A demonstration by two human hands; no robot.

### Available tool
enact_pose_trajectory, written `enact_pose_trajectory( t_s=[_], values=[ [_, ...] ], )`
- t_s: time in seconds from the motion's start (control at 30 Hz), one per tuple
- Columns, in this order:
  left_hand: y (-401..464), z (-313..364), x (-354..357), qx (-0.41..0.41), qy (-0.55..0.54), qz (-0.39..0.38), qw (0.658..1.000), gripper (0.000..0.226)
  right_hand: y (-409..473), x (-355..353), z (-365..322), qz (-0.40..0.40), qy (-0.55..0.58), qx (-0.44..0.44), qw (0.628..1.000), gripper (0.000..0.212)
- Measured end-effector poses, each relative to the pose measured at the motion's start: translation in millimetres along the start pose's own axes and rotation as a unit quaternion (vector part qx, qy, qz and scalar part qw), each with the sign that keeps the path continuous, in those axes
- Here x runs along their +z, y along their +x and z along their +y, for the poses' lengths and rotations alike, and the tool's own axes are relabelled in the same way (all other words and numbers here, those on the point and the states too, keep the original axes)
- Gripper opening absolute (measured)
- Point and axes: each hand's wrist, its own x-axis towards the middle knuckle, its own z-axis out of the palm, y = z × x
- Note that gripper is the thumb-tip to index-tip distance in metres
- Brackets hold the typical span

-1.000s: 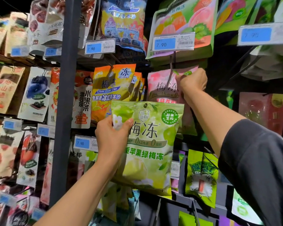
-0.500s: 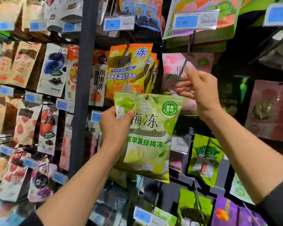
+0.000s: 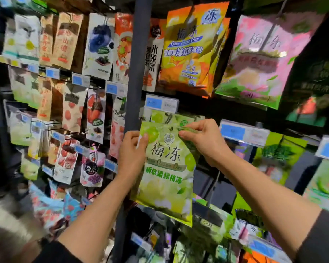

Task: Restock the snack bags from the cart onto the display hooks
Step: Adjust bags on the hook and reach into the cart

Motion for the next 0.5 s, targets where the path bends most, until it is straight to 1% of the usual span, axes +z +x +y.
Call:
enact_pose_trajectory(
  t_s=[0.03,0.07,0.13,0.23,0.3,0.37,0.4,0.47,0.5],
  values=[
    [1,-7,-3,-0.007,0.016,0.0,1.0,0.027,-1,8,9,-0.003,-0.004,0.015,1.0,0.005],
    [2,-12,-6,-0.007,0.024,-0.011,1.0,0.033,0,16,17,-0.008,-0.008,0.031,0.999,0.011],
    [7,-15,-11,0.039,0.075,-0.041,0.996,0.046,3,29,31,-0.002,-0.005,0.063,0.998,0.019],
    [21,-8,-13,0.143,0.199,-0.093,0.965,0.058,15,39,35,0.045,0.03,0.095,0.994,0.02],
    [36,-5,-11,0.192,0.244,-0.126,0.942,0.065,27,42,28,0.069,0.056,0.101,0.991,0.017],
    [53,-3,-9,0.235,0.29,-0.14,0.917,0.071,41,46,20,0.088,0.073,0.098,0.989,0.014],
    [61,-1,-8,0.249,0.308,-0.144,0.907,0.072,47,48,16,0.092,0.083,0.103,0.987,0.015],
    [76,3,-6,0.259,0.338,-0.154,0.892,0.071,61,51,17,0.104,0.108,0.108,0.983,0.031],
    [82,6,-5,0.263,0.351,-0.159,0.885,0.07,65,53,16,0.107,0.117,0.1,0.982,0.031]
  ],
)
